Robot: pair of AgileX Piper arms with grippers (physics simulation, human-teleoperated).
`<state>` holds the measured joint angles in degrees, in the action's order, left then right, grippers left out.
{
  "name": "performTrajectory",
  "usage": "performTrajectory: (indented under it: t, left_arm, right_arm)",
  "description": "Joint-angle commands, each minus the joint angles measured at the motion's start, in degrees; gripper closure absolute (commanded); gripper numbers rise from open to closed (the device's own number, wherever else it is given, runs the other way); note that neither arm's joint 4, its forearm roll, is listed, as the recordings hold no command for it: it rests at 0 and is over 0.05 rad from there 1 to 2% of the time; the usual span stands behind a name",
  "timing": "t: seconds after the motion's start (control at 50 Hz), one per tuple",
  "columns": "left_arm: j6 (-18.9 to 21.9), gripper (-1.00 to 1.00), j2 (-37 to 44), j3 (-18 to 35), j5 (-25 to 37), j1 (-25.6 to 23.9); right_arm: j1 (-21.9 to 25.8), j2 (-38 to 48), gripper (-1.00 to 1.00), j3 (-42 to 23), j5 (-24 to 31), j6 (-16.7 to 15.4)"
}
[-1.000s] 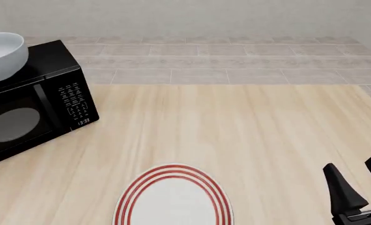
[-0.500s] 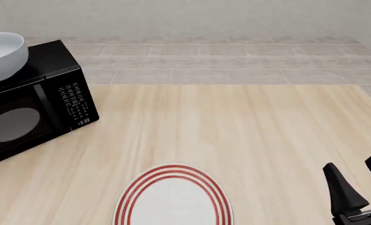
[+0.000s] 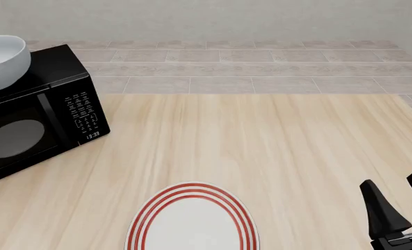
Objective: Pick up the white bowl and put it on the plate.
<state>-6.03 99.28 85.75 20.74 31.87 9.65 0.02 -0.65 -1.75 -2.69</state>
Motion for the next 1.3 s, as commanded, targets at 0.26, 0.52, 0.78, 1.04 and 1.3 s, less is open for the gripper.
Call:
performTrajectory:
  t: [0.26,0.52,0.78,1.04,1.3]
  left_arm:
    - [0.72,1.0,-0.42,-2.08,-2.15,0.77]
    - [-3.25,1.0,-1.44,-2.58,-2.87,-0.8]
    - [-11.91,1.0,-8.95,-5.83,-3.73,-6.95]
    - [-7.8,1.0,-16.95,-11.55,-3.86,-11.68]
    - [-5.66,1.0,-26.15,-22.08,-7.41,-21.22]
  right_arm:
    - [0.14,0.0,-1.0,-0.06,-0.03,0.04]
    - [0.41,0.0,-1.0,0.31,-0.12,0.08]
    - [0.9,0.0,-1.0,0.53,-0.08,0.09]
    - [0.43,0.0,-1.0,0.54,-0.06,0.03]
    - [-0.01,0.0,-1.0,0.33,-0.29,-0.36]
